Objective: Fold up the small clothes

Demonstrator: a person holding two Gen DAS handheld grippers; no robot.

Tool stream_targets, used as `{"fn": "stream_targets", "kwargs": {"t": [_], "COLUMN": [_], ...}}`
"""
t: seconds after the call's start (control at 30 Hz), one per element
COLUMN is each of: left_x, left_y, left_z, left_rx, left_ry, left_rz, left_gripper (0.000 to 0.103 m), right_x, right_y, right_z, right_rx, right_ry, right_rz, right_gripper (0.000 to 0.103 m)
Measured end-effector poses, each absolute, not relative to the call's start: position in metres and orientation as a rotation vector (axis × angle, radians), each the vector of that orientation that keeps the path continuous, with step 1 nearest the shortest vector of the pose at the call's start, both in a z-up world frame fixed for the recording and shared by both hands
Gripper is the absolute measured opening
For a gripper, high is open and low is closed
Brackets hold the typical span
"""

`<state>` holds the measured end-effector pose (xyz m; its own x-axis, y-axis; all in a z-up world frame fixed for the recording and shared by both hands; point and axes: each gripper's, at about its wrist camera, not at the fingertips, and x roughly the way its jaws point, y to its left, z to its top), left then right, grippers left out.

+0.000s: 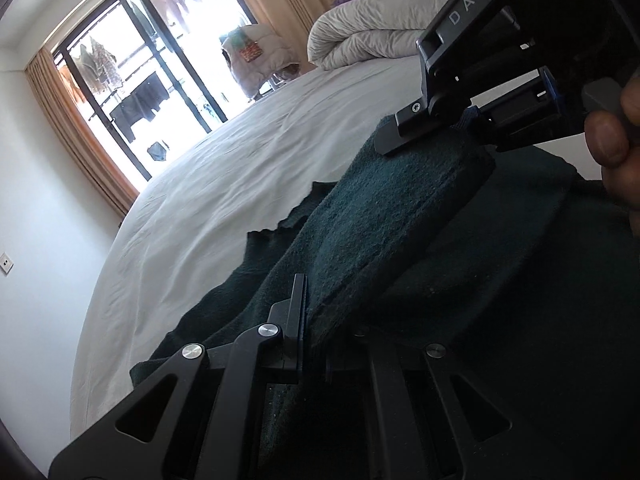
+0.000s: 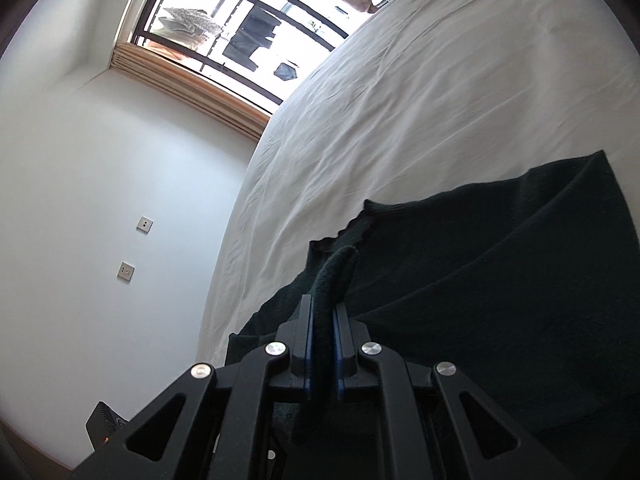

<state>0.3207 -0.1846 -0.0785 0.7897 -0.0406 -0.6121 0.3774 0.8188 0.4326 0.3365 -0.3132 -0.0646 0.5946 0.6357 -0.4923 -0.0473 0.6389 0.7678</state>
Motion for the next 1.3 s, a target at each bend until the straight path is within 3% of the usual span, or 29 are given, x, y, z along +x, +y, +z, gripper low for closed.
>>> {"fn": "stream_targets", "kwargs": {"t": [0.2, 0.33, 0.4, 0.43, 0.47, 0.6, 0.67, 0.7, 1.3], "left_x": [0.322, 0.291, 0.289, 0.284, 0.280, 0.302, 0.315, 0.319, 0.357], "left_y": [-0.186, -0.151, -0.127, -0.107, -0.081, -0.012, 0.006, 0.013, -0.004], "left_z": [-0.100, -0.085, -0.070, -0.064, -0.059, -0.067, -0.074, -0.075, -0.113], "left_rx": [0.573, 0.465, 0.396, 0.343, 0.269, 0.144, 0.135, 0.121, 0.205], "left_ry": [0.691, 0.699, 0.677, 0.665, 0.644, 0.708, 0.744, 0.755, 0.904], "left_rz": [-0.263, -0.278, -0.256, -0.219, -0.167, -0.058, -0.037, -0.033, -0.092], "left_gripper": [0.009, 0.015, 0.032, 0.056, 0.067, 0.063, 0.050, 0.049, 0.049], "right_x": [0.344, 0.351, 0.350, 0.350, 0.350, 0.346, 0.344, 0.343, 0.316], "right_y": [-0.333, -0.333, -0.332, -0.332, -0.330, -0.330, -0.333, -0.335, -0.370], "right_z": [-0.087, -0.092, -0.092, -0.091, -0.091, -0.093, -0.096, -0.096, -0.121], "right_rx": [0.802, 0.799, 0.790, 0.786, 0.784, 0.766, 0.767, 0.766, 0.803], "right_ry": [0.869, 0.870, 0.869, 0.868, 0.872, 0.889, 0.897, 0.898, 0.917], "right_rz": [0.408, 0.397, 0.396, 0.399, 0.401, 0.382, 0.368, 0.365, 0.260], "right_gripper": [0.009, 0.009, 0.009, 0.009, 0.009, 0.009, 0.009, 0.009, 0.009]}}
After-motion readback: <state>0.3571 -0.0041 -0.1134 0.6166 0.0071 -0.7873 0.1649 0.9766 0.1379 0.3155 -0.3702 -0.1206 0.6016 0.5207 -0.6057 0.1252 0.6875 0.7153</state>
